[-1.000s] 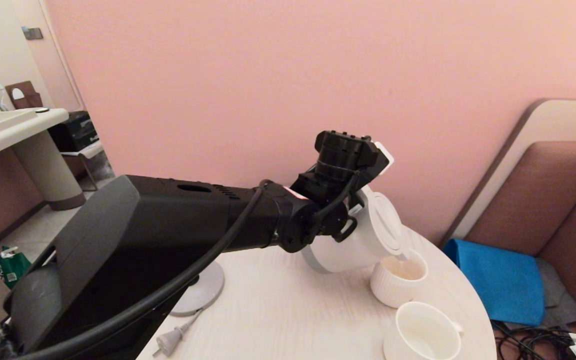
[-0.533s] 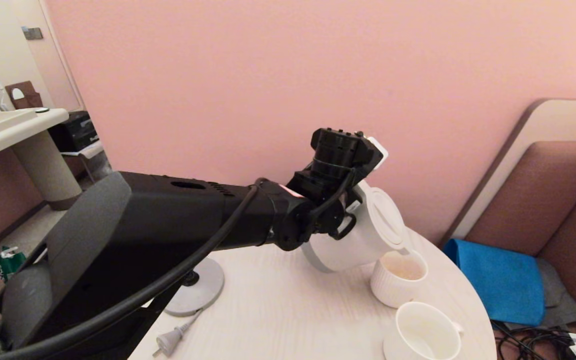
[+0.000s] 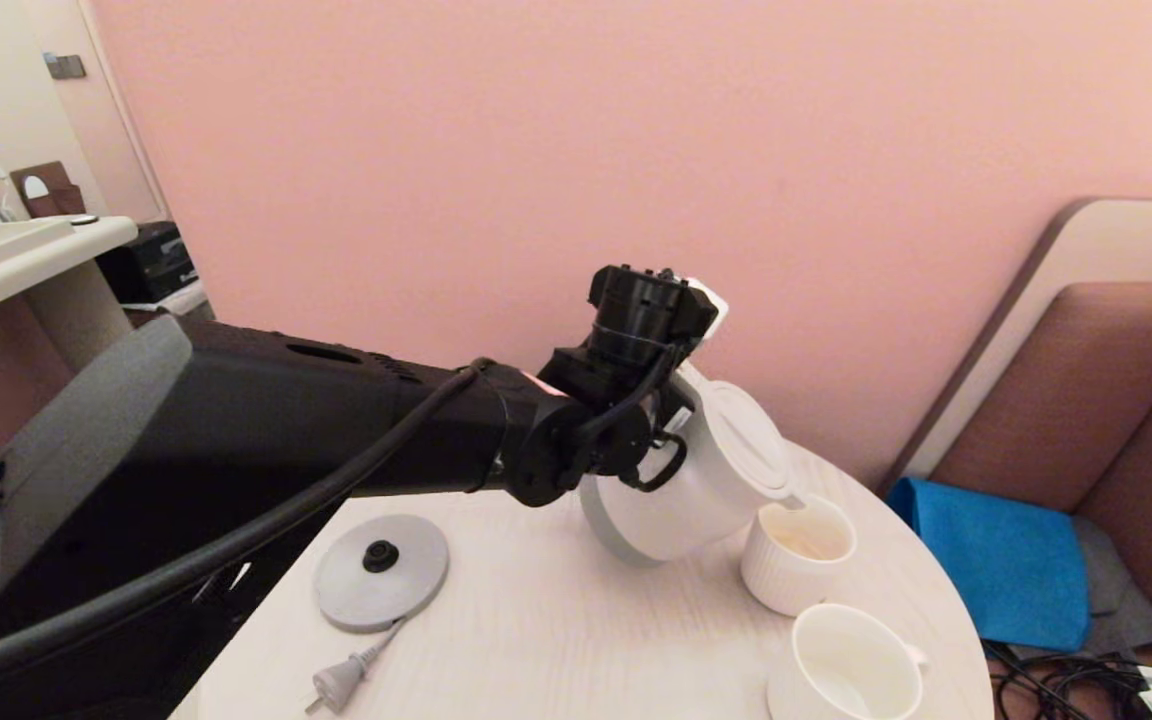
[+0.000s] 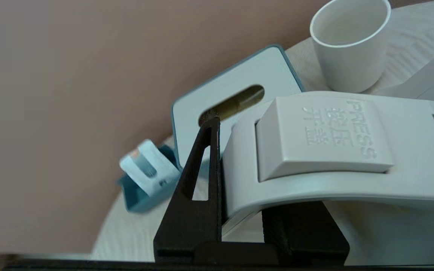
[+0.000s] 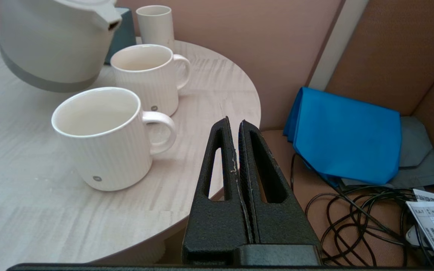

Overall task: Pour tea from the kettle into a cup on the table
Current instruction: Pour water into the cup, then pour water into another cup

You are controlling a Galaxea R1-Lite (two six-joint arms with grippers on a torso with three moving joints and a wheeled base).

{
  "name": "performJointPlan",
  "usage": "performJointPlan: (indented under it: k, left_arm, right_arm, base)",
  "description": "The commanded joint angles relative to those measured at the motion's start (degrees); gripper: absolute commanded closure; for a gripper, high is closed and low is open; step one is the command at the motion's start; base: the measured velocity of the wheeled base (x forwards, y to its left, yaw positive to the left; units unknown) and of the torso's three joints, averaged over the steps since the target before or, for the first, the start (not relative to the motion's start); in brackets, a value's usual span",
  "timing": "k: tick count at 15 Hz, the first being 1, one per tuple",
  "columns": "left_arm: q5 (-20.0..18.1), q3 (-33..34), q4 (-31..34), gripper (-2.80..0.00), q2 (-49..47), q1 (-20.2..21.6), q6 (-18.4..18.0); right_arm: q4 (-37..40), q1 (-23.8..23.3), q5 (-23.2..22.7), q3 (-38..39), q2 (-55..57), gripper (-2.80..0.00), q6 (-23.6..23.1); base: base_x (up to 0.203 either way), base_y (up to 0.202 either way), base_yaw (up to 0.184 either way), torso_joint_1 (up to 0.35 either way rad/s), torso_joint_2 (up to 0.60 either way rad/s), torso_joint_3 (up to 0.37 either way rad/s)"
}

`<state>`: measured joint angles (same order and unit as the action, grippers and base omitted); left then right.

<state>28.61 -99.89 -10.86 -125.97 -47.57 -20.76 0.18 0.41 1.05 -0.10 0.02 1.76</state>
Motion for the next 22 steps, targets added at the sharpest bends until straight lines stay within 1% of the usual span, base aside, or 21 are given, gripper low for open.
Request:
performJointPlan:
  k: [1, 2, 4, 6, 7, 12, 13, 15, 16, 19, 22]
  left_arm:
    - [0.10, 2.16, -0.13, 0.00, 2.07, 0.02, 2.92]
    - [0.12, 3.25, -0.13, 0.00, 2.62, 0.02, 4.53]
    - [-0.05, 6.68, -0.13, 0.00, 5.08, 0.08, 5.99]
    - [-0.14, 10.96, -0.28, 0.00, 8.22, 0.10, 6.20]
    - [-0.11, 12.05, -0.22, 0.00, 9.45, 0.17, 6.16]
    - [-0.05, 15.34, -0.12, 0.00, 12.58, 0.20, 5.64]
    - [-0.05, 15.35, -0.04, 0.00, 12.76, 0.19, 5.47]
    - [-0.11, 15.33, -0.17, 0.00, 12.92, 0.19, 2.54]
    - [-0.13, 15.00, -0.15, 0.00, 13.03, 0.05, 1.82]
    - [-0.13, 13.76, -0.12, 0.00, 12.77, -0.68, 0.37]
    - [-0.13, 13.76, 0.05, 0.00, 12.77, -1.56, -0.07]
  right_arm:
    - [-0.01, 0.02, 0.05, 0.01, -0.02, 0.00, 0.00]
    - [-0.01, 0.02, 0.04, 0.01, -0.02, 0.00, 0.00]
    - [-0.01, 0.02, 0.05, 0.01, -0.02, 0.00, 0.00]
    - [-0.01, 0.02, 0.01, 0.01, -0.02, 0.00, 0.00]
    - [-0.01, 0.02, 0.01, 0.01, -0.02, 0.00, 0.00]
    - [-0.01, 0.02, 0.08, 0.01, -0.02, 0.00, 0.00]
    - [-0.01, 0.02, 0.01, 0.01, -0.02, 0.00, 0.00]
    - [-0.01, 0.02, 0.01, 0.01, -0.02, 0.00, 0.00]
    - [-0.01, 0.02, 0.01, 0.01, -0.02, 0.00, 0.00]
    - [-0.01, 0.02, 0.09, 0.01, -0.02, 0.00, 0.00]
    - [-0.01, 0.02, 0.09, 0.01, -0.02, 0.00, 0.00]
  base:
    - [0.000, 0.000, 0.000, 0.000, 0.00, 0.000]
    - [0.000, 0.000, 0.000, 0.000, 0.00, 0.000]
    - [0.000, 0.000, 0.000, 0.000, 0.00, 0.000]
    - [0.000, 0.000, 0.000, 0.000, 0.00, 0.000]
    - [0.000, 0.000, 0.000, 0.000, 0.00, 0.000]
    - [0.000, 0.000, 0.000, 0.000, 0.00, 0.000]
    - [0.000, 0.000, 0.000, 0.000, 0.00, 0.000]
    - [0.000, 0.000, 0.000, 0.000, 0.00, 0.000]
    - [0.000, 0.000, 0.000, 0.000, 0.00, 0.000]
    - [0.000, 0.000, 0.000, 0.000, 0.00, 0.000]
    - [0.000, 0.000, 0.000, 0.000, 0.00, 0.000]
